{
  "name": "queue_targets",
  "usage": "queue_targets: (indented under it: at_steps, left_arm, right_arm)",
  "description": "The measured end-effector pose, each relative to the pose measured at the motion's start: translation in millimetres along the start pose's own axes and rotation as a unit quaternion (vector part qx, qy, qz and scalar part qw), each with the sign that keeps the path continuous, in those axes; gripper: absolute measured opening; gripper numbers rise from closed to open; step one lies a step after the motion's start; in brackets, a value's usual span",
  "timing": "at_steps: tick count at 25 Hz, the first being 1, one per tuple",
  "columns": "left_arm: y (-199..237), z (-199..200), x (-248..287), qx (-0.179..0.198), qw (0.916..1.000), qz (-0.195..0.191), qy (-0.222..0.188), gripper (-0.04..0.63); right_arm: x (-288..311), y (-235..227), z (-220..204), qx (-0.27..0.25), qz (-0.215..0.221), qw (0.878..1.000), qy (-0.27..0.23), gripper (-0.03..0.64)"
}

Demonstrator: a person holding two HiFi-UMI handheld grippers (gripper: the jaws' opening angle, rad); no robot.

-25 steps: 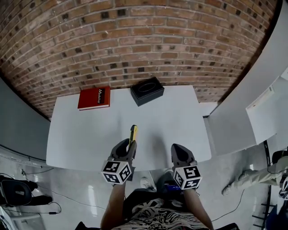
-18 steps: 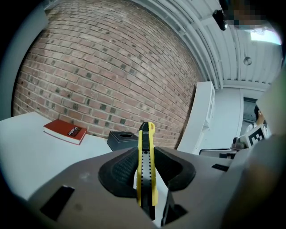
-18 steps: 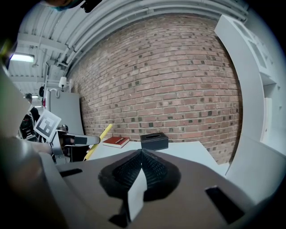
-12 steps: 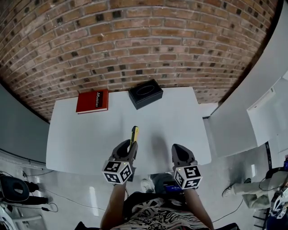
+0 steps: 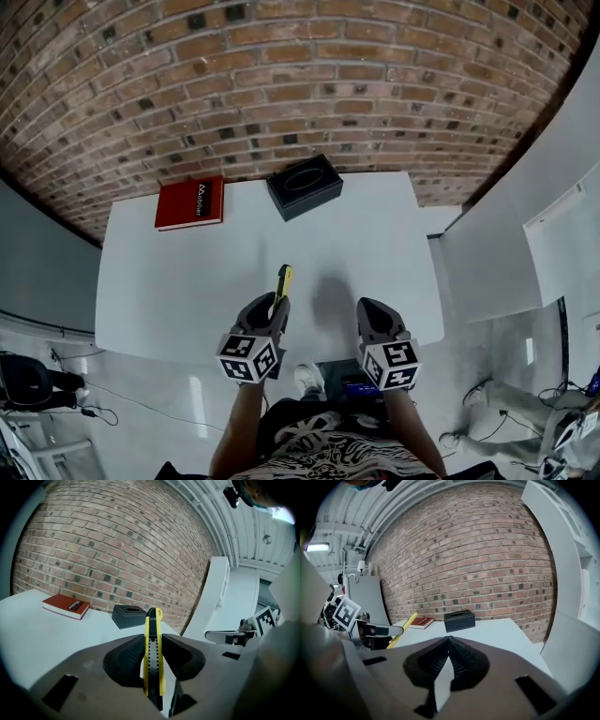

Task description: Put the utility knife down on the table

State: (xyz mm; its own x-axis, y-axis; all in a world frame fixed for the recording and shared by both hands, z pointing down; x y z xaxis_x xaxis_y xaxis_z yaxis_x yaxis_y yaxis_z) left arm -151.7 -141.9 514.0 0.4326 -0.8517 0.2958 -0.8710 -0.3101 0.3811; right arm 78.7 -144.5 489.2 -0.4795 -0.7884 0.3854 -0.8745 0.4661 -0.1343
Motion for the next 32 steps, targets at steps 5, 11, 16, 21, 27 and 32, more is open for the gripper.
queue_targets:
  at_steps: [5,11,16,21,27,32]
  left_arm:
    - [7,-19,6,-0.011,0.9995,0.010,0.026,0.120]
    - [9,-42,17,-0.012,0.9982,0.014,0.056,0.120]
    - [10,-68,21,-0.006,0.9953,0.021,0.094,0.120]
    - [14,-85,28,-0.007,0.9922,0.032,0.120,0.120]
    - [18,-105,39,0.001,0.9871,0.046,0.154,0.120]
    - [21,-116,53,0.020,0.9819,0.056,0.180,0.120]
  right_arm:
    - [8,-5,-13,0.008,0.005,1.000,0.024,0.000]
    - [15,-12,-25,0.012,0.017,0.999,0.044,0.000]
    - [16,-19,-38,0.021,0.017,0.997,0.068,0.000]
    - [17,-25,-48,0.028,0.020,0.995,0.091,0.001]
    - [24,-30,-55,0.031,0.029,0.993,0.115,0.000]
    - [33,-39,-54,0.081,0.037,0.989,0.117,0.000]
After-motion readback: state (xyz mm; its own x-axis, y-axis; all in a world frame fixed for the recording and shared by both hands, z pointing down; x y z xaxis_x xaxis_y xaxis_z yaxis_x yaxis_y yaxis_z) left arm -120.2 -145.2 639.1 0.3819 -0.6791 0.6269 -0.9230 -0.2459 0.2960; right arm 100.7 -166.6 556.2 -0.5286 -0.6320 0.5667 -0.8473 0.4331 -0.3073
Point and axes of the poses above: the fingertips, and each gripper's own axes: x forward along the fingers, y to its left, z out of its top, the point moved 6 cm from there along -x, backward along the fingers, and after that the axes turned 2 degrees about -y, right-handed, at the moved point
